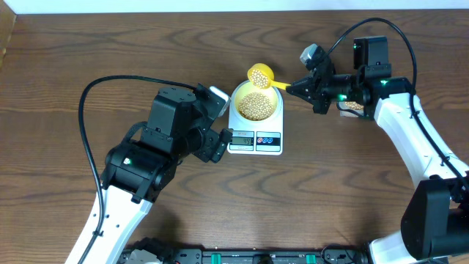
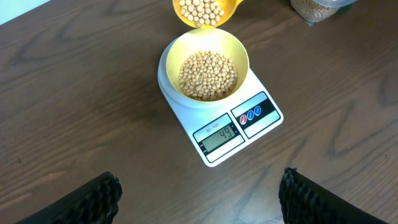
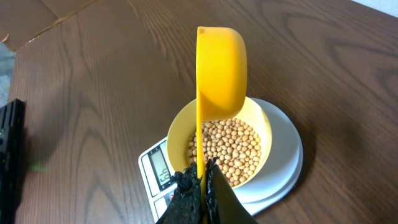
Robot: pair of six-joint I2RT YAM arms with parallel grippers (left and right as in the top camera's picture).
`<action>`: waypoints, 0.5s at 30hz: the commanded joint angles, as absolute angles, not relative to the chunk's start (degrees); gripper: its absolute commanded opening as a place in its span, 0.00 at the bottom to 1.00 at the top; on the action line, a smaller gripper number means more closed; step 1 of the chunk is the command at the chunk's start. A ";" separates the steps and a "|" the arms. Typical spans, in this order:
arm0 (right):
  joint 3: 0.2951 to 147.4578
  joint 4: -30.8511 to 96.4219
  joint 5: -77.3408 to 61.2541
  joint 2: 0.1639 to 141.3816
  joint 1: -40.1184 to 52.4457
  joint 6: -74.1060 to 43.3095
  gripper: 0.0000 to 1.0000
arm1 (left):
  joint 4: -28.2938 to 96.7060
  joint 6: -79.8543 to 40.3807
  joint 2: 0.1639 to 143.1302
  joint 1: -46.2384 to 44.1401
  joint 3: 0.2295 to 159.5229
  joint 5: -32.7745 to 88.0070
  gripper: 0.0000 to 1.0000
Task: Scoop item into bowl and weigh 50g on scale
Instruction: 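Tilt the yellow scoop over the yellow bowl to pour soybeans, then carry the empty scoop right back over the soybean tub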
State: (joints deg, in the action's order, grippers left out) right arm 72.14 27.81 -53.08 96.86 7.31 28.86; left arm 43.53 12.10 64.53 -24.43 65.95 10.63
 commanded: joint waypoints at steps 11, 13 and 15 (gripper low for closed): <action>71.88 29.52 -53.01 97.10 7.66 31.86 0.01 | 43.70 12.64 64.73 -24.16 66.00 11.14 0.83; 71.88 28.42 -51.83 97.10 7.66 31.81 0.01 | 43.70 12.64 64.73 -24.16 66.00 11.14 0.83; 71.88 28.14 -51.77 97.10 7.66 31.79 0.01 | 43.70 12.64 64.73 -24.16 66.00 11.14 0.84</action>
